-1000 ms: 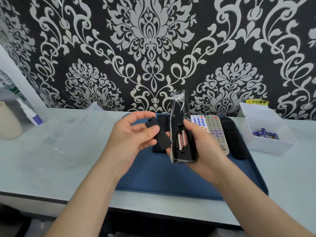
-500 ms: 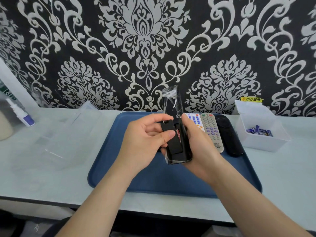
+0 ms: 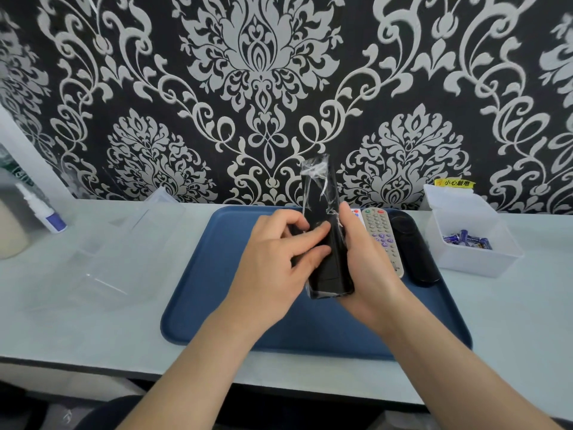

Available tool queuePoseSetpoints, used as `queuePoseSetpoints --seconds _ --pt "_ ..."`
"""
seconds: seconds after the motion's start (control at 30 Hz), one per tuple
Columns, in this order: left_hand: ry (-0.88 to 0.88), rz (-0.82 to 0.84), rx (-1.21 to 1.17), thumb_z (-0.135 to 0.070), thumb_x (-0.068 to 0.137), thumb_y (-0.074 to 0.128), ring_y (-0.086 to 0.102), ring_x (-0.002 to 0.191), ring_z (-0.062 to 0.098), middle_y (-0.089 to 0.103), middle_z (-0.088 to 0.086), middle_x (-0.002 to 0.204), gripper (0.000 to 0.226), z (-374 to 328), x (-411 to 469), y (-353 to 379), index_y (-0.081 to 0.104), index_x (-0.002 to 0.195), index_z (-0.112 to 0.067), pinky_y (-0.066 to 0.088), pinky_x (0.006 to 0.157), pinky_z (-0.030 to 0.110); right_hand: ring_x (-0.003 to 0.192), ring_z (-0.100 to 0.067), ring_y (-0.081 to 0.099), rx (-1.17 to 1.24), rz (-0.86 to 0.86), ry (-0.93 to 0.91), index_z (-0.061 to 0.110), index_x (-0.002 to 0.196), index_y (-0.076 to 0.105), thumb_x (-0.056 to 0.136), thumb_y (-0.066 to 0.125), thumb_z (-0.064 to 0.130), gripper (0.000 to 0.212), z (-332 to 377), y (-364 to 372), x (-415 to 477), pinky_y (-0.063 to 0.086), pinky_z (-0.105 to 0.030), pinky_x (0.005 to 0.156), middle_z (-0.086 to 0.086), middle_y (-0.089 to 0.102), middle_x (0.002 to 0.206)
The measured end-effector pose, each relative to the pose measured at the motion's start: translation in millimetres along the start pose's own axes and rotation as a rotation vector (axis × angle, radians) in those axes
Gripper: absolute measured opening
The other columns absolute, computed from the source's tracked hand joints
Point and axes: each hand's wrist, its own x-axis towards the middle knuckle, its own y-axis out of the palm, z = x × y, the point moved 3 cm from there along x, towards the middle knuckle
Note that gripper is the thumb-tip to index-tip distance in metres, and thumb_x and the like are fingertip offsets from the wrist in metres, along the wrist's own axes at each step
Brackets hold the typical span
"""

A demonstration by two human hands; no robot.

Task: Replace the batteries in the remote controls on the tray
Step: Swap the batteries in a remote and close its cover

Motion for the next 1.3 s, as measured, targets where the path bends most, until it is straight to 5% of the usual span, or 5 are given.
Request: queuePoseSetpoints --seconds 0.17,0.47,0.6,0.9,1.3 --pt "0.02 0.045 0.066 -0.036 0.093 0.053 0.049 0.089 0.008 0.057 -0.013 0.107 0.032 -1.7 -2.3 1.1 0.067 0.119 -0.024 0.037 0.08 0.011 0.088 -0.017 0.074 -0.124 0.012 -0.045 0.013 0.104 0.07 0.101 0.037 0.051 0.05 1.2 -0.1 -3.3 0.056 -0.036 0.08 -0.006 0.077 0.095" --pt "-0.694 -0.005 -0.681 -0.016 0.093 0.06 0.072 0.082 0.018 0.075 0.004 0.088 0.02 16.5 -2.7 -9.3 0.069 0.108 -0.024 0.056 0.065 0.026 0.131 0.001 0.046 -0.733 0.174 -0.294 0.031 0.133 0.056 0.101 0.03 0.051 0.046 -10.1 19.7 -6.2 0.033 -0.028 0.112 0.013 0.056 0.137" --pt "-0.769 -0.074 -0.555 -0.009 0.096 0.046 0.07 0.082 0.015 0.075 -0.001 0.089 0.03 43.8 -3.1 -27.1 0.072 0.096 -0.024 0.054 0.075 0.031 0.102 0.008 0.059 -0.765 0.257 -0.285 0.026 0.128 0.061 0.104 0.044 0.028 0.029 -12.0 29.1 -7.1 0.041 -0.017 0.093 0.022 0.066 0.111" --pt "-0.744 0.157 0.095 -0.019 0.099 0.037 0.057 0.113 0.025 0.062 0.002 0.124 0.037 80.0 -10.8 -22.0 0.049 0.134 -0.024 0.044 0.098 0.044 0.146 -0.017 0.012 -1.71 0.137 -0.328 0.023 0.147 0.037 0.101 0.041 0.03 0.047 -31.1 24.7 -4.6 0.022 -0.042 0.116 0.003 0.028 0.157" --pt "-0.313 0.016 0.326 -0.005 0.093 0.044 0.054 0.11 0.021 0.06 -0.001 0.125 0.036 57.5 -5.1 -28.2 0.059 0.124 -0.016 0.041 0.091 0.027 0.142 -0.017 0.026 -1.854 0.038 -0.457 0.024 0.141 0.043 0.1 0.04 0.035 0.042 -39.0 26.9 2.6 0.02 -0.042 0.112 0.006 0.041 0.146"
